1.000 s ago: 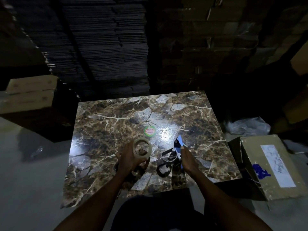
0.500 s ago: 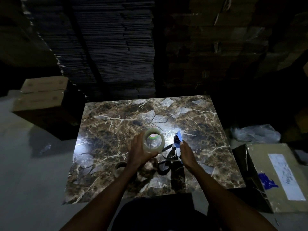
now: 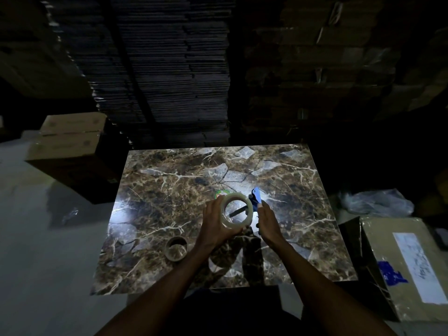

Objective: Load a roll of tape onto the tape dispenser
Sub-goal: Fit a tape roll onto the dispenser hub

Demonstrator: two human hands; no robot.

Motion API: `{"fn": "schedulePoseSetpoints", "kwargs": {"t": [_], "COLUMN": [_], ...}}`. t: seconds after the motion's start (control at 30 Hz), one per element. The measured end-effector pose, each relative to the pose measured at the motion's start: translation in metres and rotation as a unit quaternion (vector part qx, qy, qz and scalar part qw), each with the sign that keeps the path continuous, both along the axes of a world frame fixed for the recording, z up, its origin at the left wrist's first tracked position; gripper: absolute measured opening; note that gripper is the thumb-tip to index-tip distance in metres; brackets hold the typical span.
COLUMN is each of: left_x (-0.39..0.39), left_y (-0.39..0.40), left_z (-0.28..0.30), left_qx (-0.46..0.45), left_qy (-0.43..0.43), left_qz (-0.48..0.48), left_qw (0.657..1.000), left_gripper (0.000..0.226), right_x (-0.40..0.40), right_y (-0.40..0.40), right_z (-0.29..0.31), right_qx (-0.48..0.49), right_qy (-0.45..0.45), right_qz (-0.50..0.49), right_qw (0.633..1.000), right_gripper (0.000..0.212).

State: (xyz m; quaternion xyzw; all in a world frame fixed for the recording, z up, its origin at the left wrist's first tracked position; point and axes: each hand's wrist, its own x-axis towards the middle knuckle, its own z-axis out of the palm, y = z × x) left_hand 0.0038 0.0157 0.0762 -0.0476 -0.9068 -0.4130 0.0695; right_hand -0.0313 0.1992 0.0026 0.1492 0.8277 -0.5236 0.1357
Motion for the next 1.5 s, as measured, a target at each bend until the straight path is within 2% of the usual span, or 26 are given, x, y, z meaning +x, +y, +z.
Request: {"fn": "schedulePoseSetpoints", "kwargs": {"t": [0.1,0.33,0.63,0.8,0.9,1.0,1.03,1.1,1.17,1.33,1.5], "left_x": [0.0,0.006,0.015,0.018,0.017,0.02,0.021,0.022,0.022,0.025,0.03], "left_y": [0.002,0.006,0.011,0.015,0.013,0.018,0.02,0.022,0.021,0.023,0.031], "left_z": [0.0,-0.004,0.006,0.009,0.0,-0.001,-0.002,-0.004,-0.011,-0.021,-0.016], "left_qx": [-0.006,-0.029,-0.004,0.012,-0.006,-0.003,0.002,0.004,-0.001,-0.012,0.015], "left_qy": [-0.005,-0.003,0.024,0.033,0.011,0.003,0.002,-0.016,-0.029,-0.04,-0.053], "left_qz": [0.003,0.019,0.054,0.043,0.014,0.01,0.018,0.039,0.051,0.082,0.118], "left_qw": [1.0,0.999,0.998,0.998,1.0,1.0,1.0,0.999,0.998,0.996,0.992], "left_gripper": [0.075,0.079,0.076,0.072,0.073,0.068,0.067,0.066,0.069,0.08,0.092], "right_x": [0.001,0.011,0.02,0.025,0.028,0.031,0.031,0.031,0.033,0.032,0.032], "right_y": [0.001,-0.011,-0.014,-0.012,-0.011,-0.01,-0.01,-0.012,-0.013,-0.017,-0.021], "right_z": [-0.006,0.031,0.039,0.041,0.039,0.036,0.035,0.041,0.043,0.04,0.048], "right_qx": [0.002,0.036,0.043,0.037,0.021,-0.011,-0.01,0.002,0.006,-0.001,-0.003], "right_qy": [-0.003,-0.016,0.0,0.003,0.004,0.005,0.004,0.004,0.015,0.023,0.028], "right_qz": [0.002,0.008,-0.004,-0.009,-0.011,-0.03,-0.029,-0.02,-0.011,-0.027,-0.029], "right_qw": [1.0,0.999,0.999,0.999,1.0,0.999,1.0,1.0,1.0,0.999,0.999], "right_gripper": [0.082,0.058,0.052,0.05,0.056,0.093,0.092,0.065,0.052,0.05,0.048]}}
